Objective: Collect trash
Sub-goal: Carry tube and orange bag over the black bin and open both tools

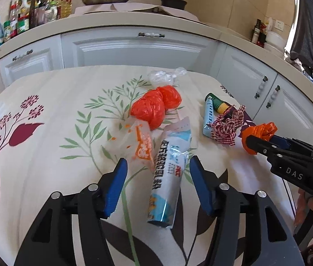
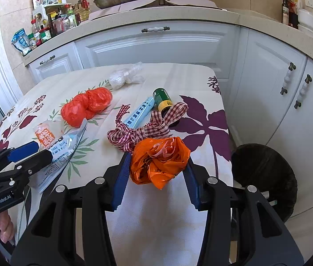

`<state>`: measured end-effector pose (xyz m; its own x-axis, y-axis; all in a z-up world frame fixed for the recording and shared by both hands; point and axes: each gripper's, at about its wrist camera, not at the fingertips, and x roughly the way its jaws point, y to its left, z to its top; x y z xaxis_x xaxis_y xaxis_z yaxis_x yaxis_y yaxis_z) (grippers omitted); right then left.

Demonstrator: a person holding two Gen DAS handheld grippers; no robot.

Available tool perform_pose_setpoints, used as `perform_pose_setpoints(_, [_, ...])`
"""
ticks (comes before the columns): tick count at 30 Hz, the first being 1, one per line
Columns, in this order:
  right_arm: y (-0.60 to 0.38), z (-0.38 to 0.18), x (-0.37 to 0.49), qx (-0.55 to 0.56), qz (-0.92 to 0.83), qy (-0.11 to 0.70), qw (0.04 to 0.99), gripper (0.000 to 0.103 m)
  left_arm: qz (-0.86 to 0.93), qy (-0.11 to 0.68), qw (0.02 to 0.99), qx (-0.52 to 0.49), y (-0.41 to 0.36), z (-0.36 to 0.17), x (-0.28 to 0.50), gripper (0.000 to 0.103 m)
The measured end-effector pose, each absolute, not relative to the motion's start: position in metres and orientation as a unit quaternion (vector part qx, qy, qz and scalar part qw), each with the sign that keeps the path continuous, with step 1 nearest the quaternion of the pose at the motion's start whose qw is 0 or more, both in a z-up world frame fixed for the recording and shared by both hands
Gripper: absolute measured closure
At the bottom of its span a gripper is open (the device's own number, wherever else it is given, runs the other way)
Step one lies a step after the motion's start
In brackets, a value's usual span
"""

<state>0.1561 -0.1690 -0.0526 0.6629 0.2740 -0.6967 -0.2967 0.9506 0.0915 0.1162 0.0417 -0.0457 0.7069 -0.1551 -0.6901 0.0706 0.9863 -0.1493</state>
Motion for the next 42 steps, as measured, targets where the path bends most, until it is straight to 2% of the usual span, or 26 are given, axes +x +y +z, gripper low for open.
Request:
perform_pose_setpoints(8, [-0.169, -0.052, 0.156, -0.015, 0.156, 0.379, 0.912, 0.058, -0.069, 0.381, 0.921, -0.043, 0.036, -0.048, 0.102, 0.047])
perform_pose_setpoints(11, [-0.170, -0.053, 0.155, -0.015, 0.156, 0.379, 0.912, 0.058, -0.071, 0.380, 0.922, -0.023, 0.026, -0.051, 0.103, 0.060])
perform_pose_setpoints(13, [-0.172, -0.053, 0.153, -0.013, 0.155, 0.378, 0.913, 0.058, -0.071, 0.382, 0.921, -0.018, 0.023, -0.053, 0.106, 0.079])
perform_pose_setpoints(19, [-0.178, -0.050, 0.144, -0.006, 0.153, 0.367, 0.917, 0.058, -0.074, 0.373, 0.925, -0.009, 0.017, -0.052, 0.104, 0.086])
perform_pose_setpoints(32, [-0.213, -0.027, 0.121, 0.008, 0.124, 0.315, 0.941, 0.058, -0.076, 0.324, 0.943, -0.002, -0.006, -0.018, 0.089, 0.087])
perform_pose_setpoints(42, [-0.269, -0.009, 0.108, 0.018, 0.062, 0.264, 0.962, 0.058, -0.104, 0.270, 0.957, 0.013, -0.058, 0.011, 0.098, 0.087])
